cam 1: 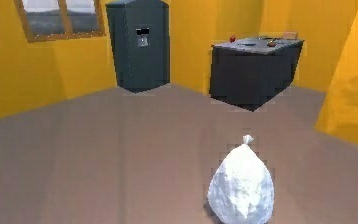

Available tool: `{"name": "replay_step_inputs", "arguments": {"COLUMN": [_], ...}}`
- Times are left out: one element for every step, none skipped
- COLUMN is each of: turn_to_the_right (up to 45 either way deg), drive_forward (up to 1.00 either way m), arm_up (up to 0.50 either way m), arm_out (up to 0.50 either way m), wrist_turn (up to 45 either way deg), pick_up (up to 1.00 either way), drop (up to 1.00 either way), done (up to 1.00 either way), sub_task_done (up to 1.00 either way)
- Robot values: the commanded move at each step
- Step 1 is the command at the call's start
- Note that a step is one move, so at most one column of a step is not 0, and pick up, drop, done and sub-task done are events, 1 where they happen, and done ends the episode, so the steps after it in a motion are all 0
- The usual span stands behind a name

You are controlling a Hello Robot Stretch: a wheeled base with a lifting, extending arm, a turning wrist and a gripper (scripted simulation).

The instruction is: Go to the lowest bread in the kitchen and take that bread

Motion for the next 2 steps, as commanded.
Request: {"name": "replay_step_inputs", "arguments": {"turn_to_the_right": [-21.0, 0.0], "drive_forward": [0.00, 0.80], "arm_up": [0.00, 0.00], "arm_out": [0.00, 0.00], "wrist_turn": [0.0, 0.0], "pick_up": [0.00, 0.00], "drop": [0.00, 0.00], "done": [0.00, 0.00], "sub_task_done": [0.00, 0.00]}}
